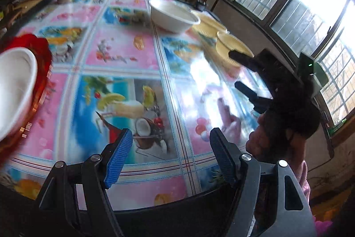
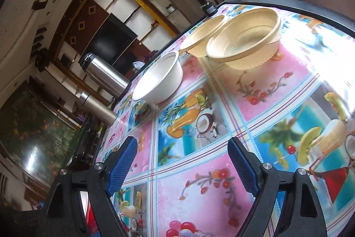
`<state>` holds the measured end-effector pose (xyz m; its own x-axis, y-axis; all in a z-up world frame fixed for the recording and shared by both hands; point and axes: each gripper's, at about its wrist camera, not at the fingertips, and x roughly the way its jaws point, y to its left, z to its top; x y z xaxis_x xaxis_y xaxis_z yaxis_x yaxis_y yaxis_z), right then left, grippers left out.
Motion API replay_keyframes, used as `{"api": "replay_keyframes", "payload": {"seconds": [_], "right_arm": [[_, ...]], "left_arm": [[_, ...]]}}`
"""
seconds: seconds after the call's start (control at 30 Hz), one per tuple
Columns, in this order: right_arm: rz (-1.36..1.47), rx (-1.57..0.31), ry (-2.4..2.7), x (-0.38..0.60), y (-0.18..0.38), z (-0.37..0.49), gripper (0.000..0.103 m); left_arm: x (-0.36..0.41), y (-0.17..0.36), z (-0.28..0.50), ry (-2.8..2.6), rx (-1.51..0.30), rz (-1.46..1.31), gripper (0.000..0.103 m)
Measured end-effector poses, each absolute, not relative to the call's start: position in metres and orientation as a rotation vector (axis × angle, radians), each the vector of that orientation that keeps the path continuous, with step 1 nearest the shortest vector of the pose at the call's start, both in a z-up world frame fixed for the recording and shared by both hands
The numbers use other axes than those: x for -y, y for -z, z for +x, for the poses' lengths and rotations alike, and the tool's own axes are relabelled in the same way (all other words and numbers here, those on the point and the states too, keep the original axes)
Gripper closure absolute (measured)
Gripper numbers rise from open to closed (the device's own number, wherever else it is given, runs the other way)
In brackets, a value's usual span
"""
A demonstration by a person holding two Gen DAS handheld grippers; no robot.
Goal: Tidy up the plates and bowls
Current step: 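Move both grippers to the rim of the second white foam bowl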
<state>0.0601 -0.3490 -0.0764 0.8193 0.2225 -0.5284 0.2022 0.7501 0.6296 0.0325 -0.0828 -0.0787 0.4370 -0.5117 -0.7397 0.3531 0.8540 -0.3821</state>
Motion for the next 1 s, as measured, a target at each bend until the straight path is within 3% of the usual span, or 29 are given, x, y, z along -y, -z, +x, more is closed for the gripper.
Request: {"api": "replay_keyframes", "payload": {"seconds": [0.17,0.4,0.57,0.8,0.83,1.0], "right_arm": [[0.732,-0.687,-0.066,0.34,0.083,0.07,0.016],[0.744,-0.724,-0.082,0.335,0.089,0.076,0.016],[0.781,-0.707,-0.115,0.338,0.083,0.083,0.016],[0.899,-0.707,-0.188,0.361,0.043,0.155,0.015],[0.91,-0.705,-0.183,0.365,0.036,0.168,0.015],[0.913,-0.81,-0.078,0.38,0.021,0.228,0.014]], "left_arm": [[0.097,0.1,0.043,0.522,-1.02,-0.19,0.031],[0.109,0.099,0.044,0.531,-0.925,-0.114,0.031],[0.118,0.089,0.063,0.569,-0.958,-0.098,0.031],[0.122,0.024,0.156,0.518,-0.972,-0.22,0.028],[0.122,0.018,0.171,0.513,-0.981,-0.253,0.024],[0.121,0.009,0.25,0.375,-1.06,-0.427,0.022]]}}
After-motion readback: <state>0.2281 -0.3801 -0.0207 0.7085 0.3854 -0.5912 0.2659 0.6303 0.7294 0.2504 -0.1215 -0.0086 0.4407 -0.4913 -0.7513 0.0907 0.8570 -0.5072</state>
